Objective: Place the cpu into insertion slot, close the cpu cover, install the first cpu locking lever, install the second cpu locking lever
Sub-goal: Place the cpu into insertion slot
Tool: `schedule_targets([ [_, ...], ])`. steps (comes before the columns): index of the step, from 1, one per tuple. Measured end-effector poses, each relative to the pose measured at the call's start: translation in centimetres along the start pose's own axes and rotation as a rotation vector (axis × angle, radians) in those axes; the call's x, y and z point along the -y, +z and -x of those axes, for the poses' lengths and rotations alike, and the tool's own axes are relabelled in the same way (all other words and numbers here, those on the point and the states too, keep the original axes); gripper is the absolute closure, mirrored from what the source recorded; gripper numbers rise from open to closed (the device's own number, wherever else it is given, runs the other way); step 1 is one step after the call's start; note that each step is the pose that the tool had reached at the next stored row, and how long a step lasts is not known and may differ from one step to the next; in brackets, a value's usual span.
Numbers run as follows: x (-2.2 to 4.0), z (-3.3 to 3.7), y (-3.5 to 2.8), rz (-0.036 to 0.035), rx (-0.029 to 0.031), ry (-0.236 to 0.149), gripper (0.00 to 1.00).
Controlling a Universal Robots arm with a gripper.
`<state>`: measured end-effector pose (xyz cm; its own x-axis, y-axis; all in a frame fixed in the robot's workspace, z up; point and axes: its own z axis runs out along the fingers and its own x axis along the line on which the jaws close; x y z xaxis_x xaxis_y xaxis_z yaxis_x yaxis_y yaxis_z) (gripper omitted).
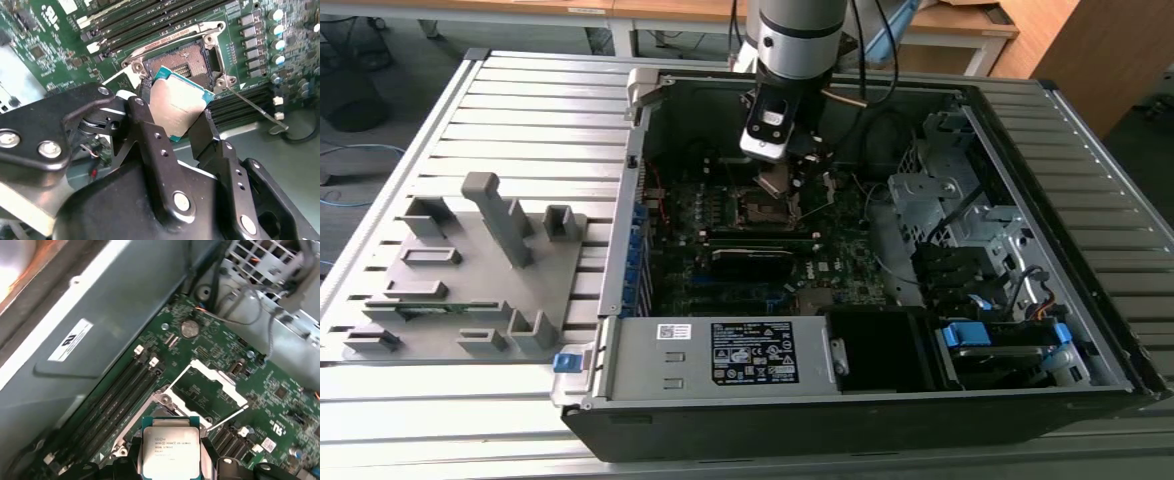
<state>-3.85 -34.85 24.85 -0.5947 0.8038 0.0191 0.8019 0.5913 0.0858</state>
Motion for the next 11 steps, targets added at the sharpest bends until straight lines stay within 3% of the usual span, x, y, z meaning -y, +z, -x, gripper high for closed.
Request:
schedule_targets([
  [6,0.00,0.00,0.01,0.0001,0.0004,0.004,0.46],
  [11,0.00,0.00,0.07,0.0016,0.0071,0.083,0.46],
])
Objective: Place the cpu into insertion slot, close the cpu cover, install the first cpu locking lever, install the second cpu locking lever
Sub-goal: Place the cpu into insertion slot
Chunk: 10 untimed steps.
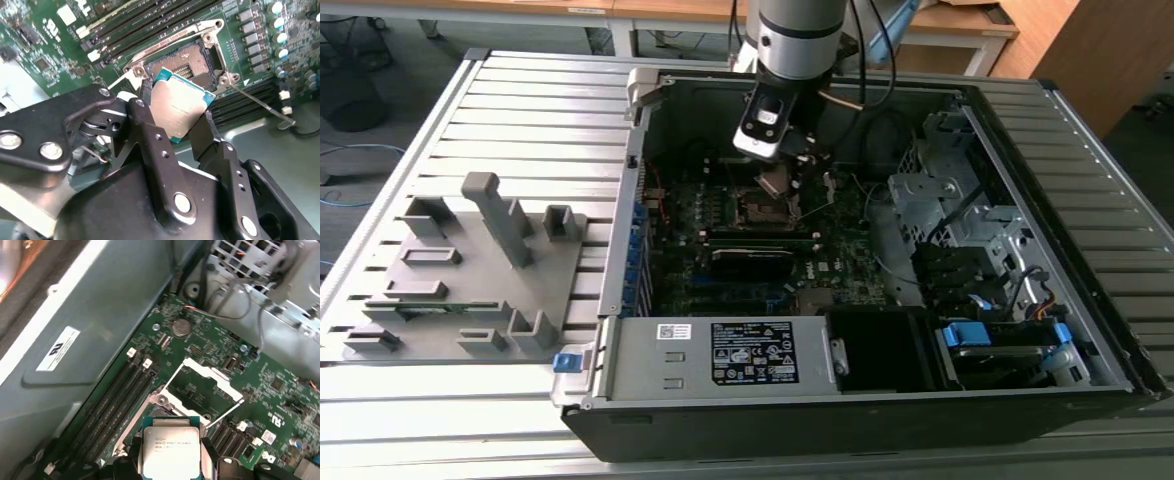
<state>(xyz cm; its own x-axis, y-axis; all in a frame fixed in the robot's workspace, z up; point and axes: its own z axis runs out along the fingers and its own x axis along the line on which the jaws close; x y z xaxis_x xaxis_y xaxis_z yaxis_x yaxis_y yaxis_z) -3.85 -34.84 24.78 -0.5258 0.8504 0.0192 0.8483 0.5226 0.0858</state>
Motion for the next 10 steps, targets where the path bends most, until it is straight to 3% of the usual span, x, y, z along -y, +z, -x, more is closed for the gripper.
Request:
schedule_targets([
  [10,0.02,0.01,0.20,0.0035,0.0155,0.180,0.46],
])
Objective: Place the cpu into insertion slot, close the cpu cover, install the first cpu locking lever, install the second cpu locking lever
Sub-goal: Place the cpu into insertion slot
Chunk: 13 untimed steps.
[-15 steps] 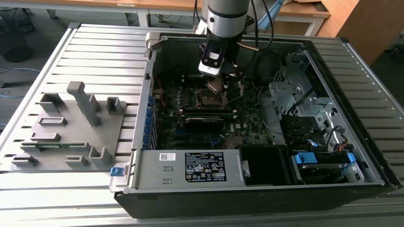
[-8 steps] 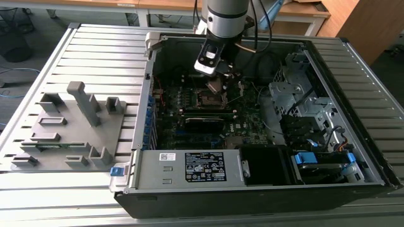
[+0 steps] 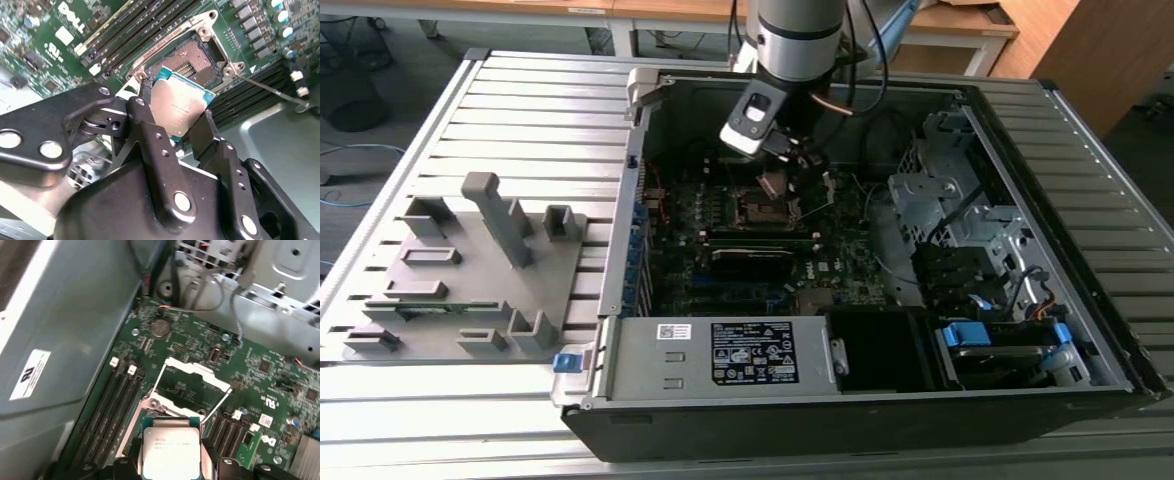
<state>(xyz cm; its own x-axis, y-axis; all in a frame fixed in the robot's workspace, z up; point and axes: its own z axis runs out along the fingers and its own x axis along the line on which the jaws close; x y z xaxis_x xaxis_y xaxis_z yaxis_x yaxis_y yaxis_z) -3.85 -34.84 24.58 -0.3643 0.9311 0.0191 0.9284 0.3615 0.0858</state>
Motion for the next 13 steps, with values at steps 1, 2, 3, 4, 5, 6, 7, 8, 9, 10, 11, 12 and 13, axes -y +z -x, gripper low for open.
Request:
schedule_targets([
  [1,0.00,0.00,0.02,0.0003,0.0017,0.020,0.46],
  [2,0.00,0.00,0.05,0.0007,0.0032,0.037,0.46],
  [3,0.01,0.00,0.07,0.0010,0.0048,0.055,0.46],
  [4,0.01,0.00,0.09,0.0013,0.0064,0.073,0.46],
  [5,0.01,0.00,0.11,0.0017,0.0079,0.091,0.46],
  [6,0.01,0.00,0.13,0.0020,0.0094,0.109,0.46],
  [7,0.01,0.00,0.16,0.0025,0.0111,0.129,0.46],
  [8,0.02,0.00,0.18,0.0027,0.0126,0.147,0.46],
  [9,0.02,0.00,0.20,0.0031,0.0142,0.165,0.46],
  [10,0.02,0.00,0.22,0.0035,0.0157,0.183,0.46],
  [11,0.02,0.00,0.24,0.0038,0.0173,0.200,0.46],
  [12,0.02,0.01,0.25,0.0041,0.0188,0.218,0.46],
  [13,0.03,0.01,0.24,0.0043,0.0198,0.230,0.46],
])
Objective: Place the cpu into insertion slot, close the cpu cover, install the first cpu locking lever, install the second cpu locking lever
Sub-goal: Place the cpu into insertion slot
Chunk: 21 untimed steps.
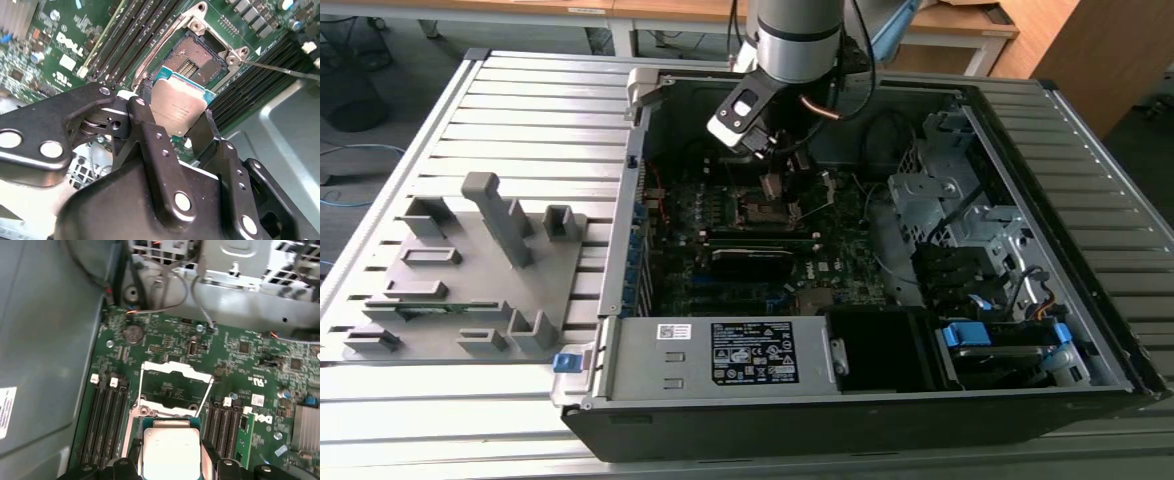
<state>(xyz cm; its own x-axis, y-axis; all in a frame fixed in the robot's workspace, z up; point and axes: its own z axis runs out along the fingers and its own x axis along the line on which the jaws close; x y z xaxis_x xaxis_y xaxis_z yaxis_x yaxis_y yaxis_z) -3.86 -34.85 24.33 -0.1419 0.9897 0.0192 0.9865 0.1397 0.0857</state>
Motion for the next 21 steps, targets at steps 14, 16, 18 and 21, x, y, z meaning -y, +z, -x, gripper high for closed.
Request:
schedule_targets([
  [14,-0.04,0.00,0.10,-0.0250,-0.0001,0.050,0.46],
  [16,-0.03,0.00,0.13,-0.0243,0.0026,0.086,0.46],
  [18,-0.03,0.00,0.17,-0.0235,0.0052,0.122,0.46],
  [21,-0.01,-0.18,0.20,-0.0232,0.0063,0.137,0.46],
])
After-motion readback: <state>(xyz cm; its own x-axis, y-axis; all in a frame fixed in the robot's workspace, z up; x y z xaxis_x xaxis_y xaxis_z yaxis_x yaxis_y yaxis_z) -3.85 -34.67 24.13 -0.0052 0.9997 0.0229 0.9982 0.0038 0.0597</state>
